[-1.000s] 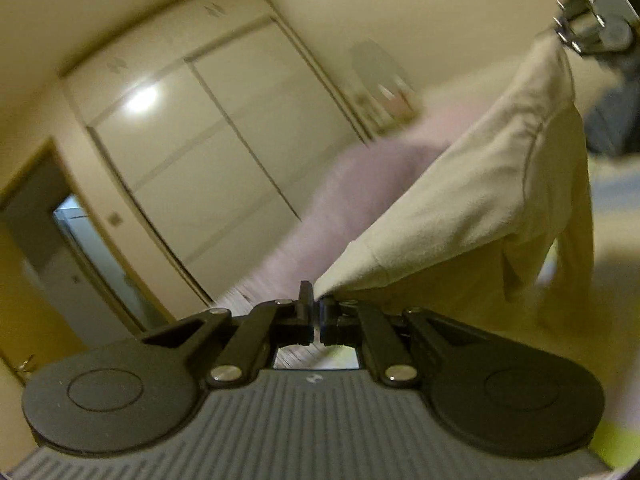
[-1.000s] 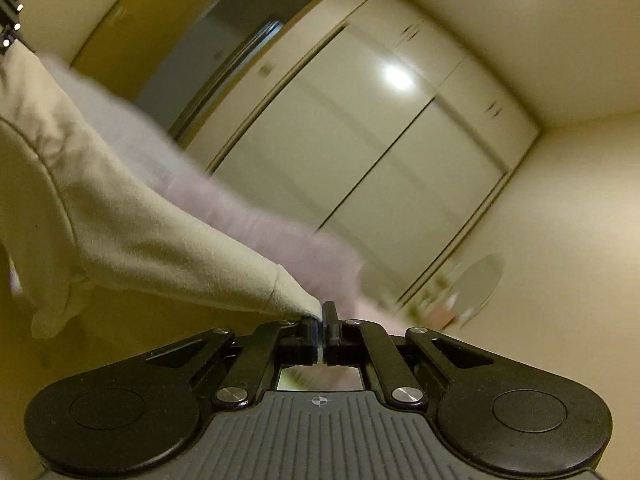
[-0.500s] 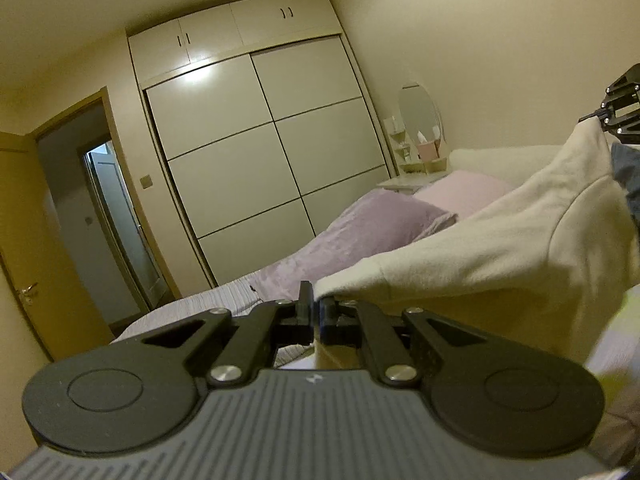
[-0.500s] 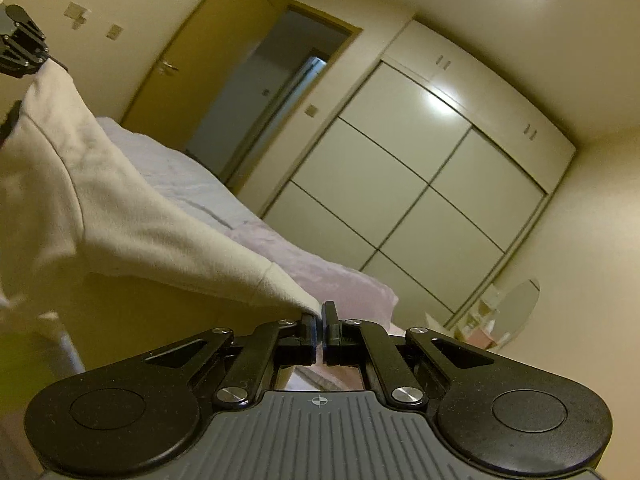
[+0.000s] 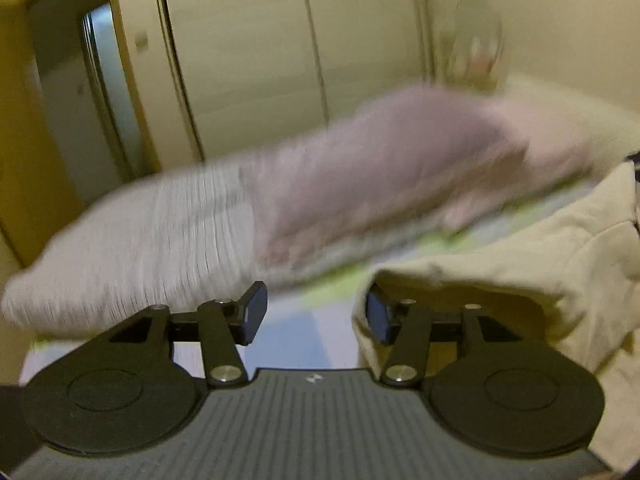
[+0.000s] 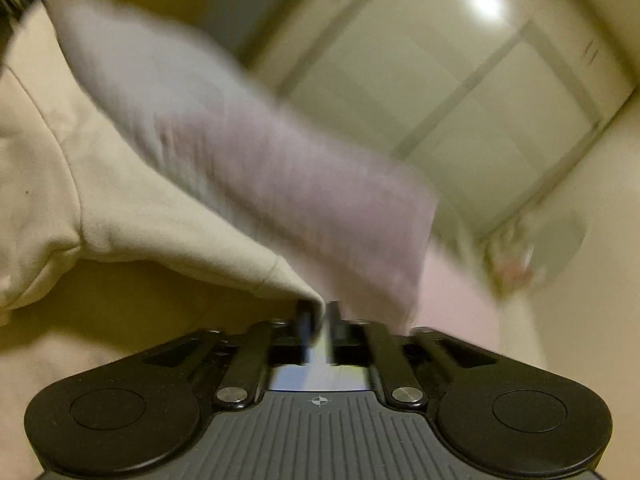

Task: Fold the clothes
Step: 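Lay the lifted beige shirt flat on the sheet and release both grippers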

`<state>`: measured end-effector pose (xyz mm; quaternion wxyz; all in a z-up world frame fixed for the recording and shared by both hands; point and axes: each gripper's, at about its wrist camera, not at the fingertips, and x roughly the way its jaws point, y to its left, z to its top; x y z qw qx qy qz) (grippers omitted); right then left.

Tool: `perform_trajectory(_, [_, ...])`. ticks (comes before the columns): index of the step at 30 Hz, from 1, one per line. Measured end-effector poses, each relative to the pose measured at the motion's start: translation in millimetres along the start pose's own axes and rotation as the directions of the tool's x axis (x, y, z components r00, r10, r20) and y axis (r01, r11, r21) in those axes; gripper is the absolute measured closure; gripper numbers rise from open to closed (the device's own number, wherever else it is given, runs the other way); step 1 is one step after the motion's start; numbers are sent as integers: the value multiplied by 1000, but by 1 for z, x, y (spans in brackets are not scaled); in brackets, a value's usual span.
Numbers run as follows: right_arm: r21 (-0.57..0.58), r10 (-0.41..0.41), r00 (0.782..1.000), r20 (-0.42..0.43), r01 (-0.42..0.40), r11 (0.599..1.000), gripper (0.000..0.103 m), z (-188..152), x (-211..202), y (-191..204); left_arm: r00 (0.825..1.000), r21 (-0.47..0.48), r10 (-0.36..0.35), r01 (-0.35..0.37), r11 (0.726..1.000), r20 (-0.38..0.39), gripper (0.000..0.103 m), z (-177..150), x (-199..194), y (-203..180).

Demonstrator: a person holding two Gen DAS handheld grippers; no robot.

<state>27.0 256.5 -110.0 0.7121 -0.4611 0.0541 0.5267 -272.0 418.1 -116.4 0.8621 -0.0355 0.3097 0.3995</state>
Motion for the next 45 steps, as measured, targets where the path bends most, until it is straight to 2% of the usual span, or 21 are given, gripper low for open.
perform_trajectory(1, [3,-6,997,-79,6,1000,47,-5,32,10,999,5,19,-19,1000,-50,53,-9,24,-3])
perform_trajectory(3, [113,45,988,-145,-28,993,45,-34,57,24,987,16,58,-57,998,-147,59,-29,72,-10])
perform_trajectory(4, [171,74,982,-172,-44,984,45,-48,69,31,985,-5,62,-64,998,-162,59,-48,74,-13])
perform_trajectory(7, [350,154,965,-210,-73,934,45,-105,65,48,973,-89,1,-22,996,-231,59,-125,53,-11])
perform_trajectory(9, [419,210,952,-224,-100,903,45,-142,46,69,950,-81,19,-46,996,-311,59,-167,46,-15])
perform_trajectory(11, [457,261,939,-226,-135,879,45,-176,16,91,934,-95,30,-68,993,-357,61,-197,32,-27])
perform_trajectory(13, [487,322,921,-219,-183,854,45,-210,-16,107,926,-189,-18,-58,980,-378,61,-223,4,-31])
perform_trajectory(18, [409,471,854,-219,-358,840,45,-254,-80,156,895,-395,-108,-81,915,-432,61,-276,-69,-67])
perform_trajectory(23, [188,535,807,-250,-502,844,45,-267,-89,208,878,-443,-167,-55,895,-448,61,-291,-81,-103])
perform_trajectory(27, [64,483,831,-277,-485,872,45,-283,-75,237,882,-430,-162,-50,901,-443,61,-290,-82,-113])
perform_trajectory(28, [78,494,826,-271,-493,867,47,-284,-73,235,886,-430,-159,-50,901,-436,61,-289,-82,-113])
perform_trajectory(30, [122,526,812,-254,-512,850,93,-285,-70,228,893,-432,-150,-54,900,-425,61,-289,-84,-113])
perform_trajectory(31, [124,504,827,-248,-489,864,98,-284,-72,222,894,-434,-142,-63,899,-425,61,-290,-84,-112])
perform_trajectory(33, [161,505,837,-210,-480,862,98,-282,-75,207,897,-437,-128,-78,896,-423,61,-290,-87,-110])
perform_trajectory(37, [390,450,887,-106,-379,839,98,-278,-79,135,905,-425,-86,-110,899,-416,61,-289,-96,-106])
perform_trajectory(39, [546,359,930,-80,-260,796,98,-287,-81,87,905,-410,-52,-139,902,-422,60,-290,-102,-100])
perform_trajectory(40, [641,247,962,-117,-117,759,97,-296,-78,60,905,-406,-36,-154,901,-425,60,-291,-104,-97])
perform_trajectory(41, [721,132,976,-171,33,692,97,-306,-75,33,904,-402,-21,-169,900,-427,58,-292,-106,-93])
perform_trajectory(42, [787,74,960,-270,175,592,96,-320,-70,10,903,-398,-6,-184,899,-430,57,-293,-109,-89])
perform_trajectory(44, [829,13,878,-478,445,339,51,-348,-60,-35,898,-397,34,-227,889,-438,54,-297,-113,-80])
perform_trajectory(45, [836,32,861,-508,484,256,46,-359,-60,-46,897,-395,50,-243,886,-440,51,-300,-116,-77])
